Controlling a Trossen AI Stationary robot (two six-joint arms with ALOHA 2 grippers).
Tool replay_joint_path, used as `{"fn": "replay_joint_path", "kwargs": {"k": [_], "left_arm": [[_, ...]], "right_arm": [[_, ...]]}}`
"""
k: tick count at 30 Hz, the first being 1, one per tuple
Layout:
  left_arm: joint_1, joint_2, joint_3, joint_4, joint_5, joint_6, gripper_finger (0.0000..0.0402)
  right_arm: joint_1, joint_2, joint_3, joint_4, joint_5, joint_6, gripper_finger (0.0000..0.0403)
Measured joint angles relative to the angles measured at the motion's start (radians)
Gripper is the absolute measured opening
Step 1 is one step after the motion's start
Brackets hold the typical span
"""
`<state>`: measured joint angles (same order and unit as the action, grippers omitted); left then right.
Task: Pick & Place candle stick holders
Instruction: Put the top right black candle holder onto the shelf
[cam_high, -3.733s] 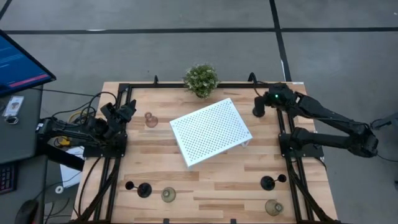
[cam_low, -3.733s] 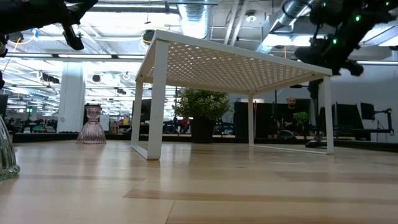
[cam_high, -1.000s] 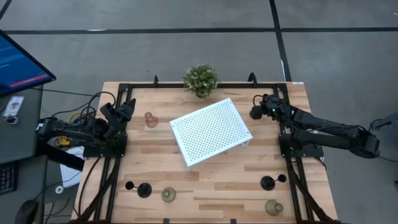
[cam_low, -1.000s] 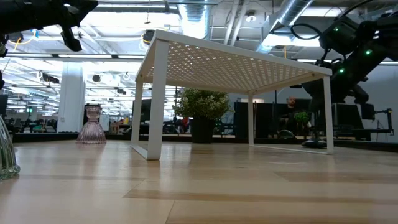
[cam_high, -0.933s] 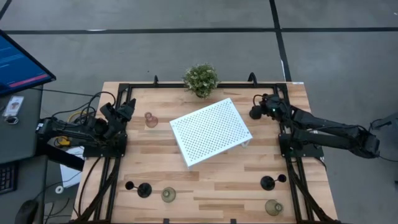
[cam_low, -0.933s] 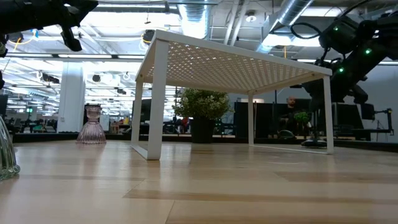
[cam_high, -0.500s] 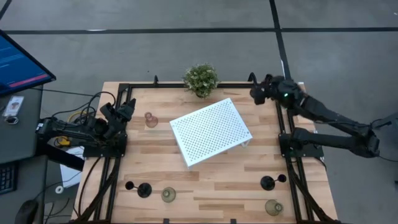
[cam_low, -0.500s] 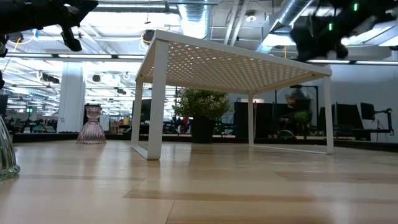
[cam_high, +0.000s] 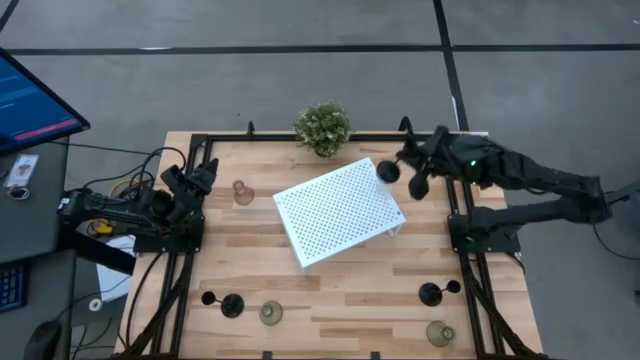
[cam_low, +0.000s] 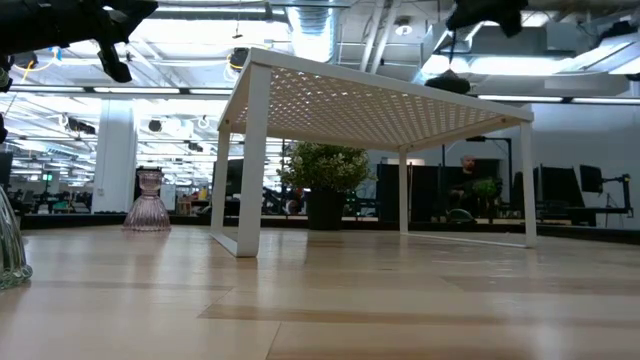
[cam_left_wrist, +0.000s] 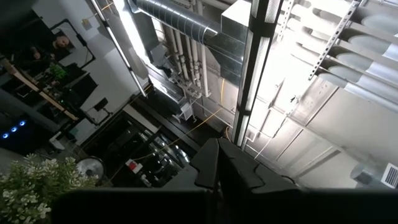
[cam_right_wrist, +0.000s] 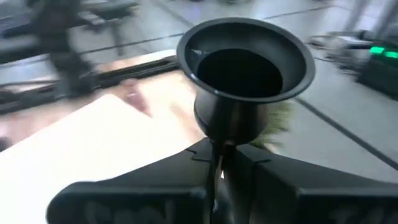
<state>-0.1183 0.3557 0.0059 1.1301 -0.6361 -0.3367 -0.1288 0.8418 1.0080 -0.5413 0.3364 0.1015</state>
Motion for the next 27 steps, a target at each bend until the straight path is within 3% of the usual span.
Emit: {"fn": "replay_joint_path", "kwargs": {"k": [7,12,22,27], "left_arm": [[0.0,0.0,0.0,0.0,0.0,0.0,0.001],[0.0,0.0,0.0,0.0,0.0,-0.008,0.001],[0.0,0.0,0.0,0.0,0.0,-0.007,0.001],[0.0,0.0,0.0,0.0,0.0,-0.006,0.001]], "right_arm": [[0.182,0.114,0.001,0.114,0.002,-0.007,0.0009],[0.288,0.146,0.001,0.07,0.011,0.054,0.0009],[0.485,0.145,0.084,-0.135,0.361,0.211,0.0009],[0.487,0.178,0.095,-0.15,0.402,0.234,0.0009]]}}
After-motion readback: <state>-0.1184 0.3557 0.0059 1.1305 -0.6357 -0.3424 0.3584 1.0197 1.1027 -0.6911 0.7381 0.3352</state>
